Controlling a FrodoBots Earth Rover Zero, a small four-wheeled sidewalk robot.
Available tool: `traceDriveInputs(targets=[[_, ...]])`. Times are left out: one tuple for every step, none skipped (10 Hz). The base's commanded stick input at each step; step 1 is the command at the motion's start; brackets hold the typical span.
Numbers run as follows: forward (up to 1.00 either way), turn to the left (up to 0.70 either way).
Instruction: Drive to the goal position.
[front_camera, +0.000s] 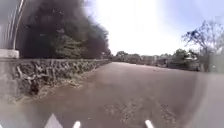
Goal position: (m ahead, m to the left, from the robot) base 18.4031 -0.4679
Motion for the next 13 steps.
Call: traceDriveInputs(targets=[[0.85,-0.26],[0.85,-0.22],[0.85,-0.14],[0.85,-0.07],[0.85,0.00],[0.85,0.00],[0.85,0.00],[0.85,0.00],[0.85,0.00],[0.85,0.00],[0.85,0.00],[0.85,0.00],[0.85,0.00]])
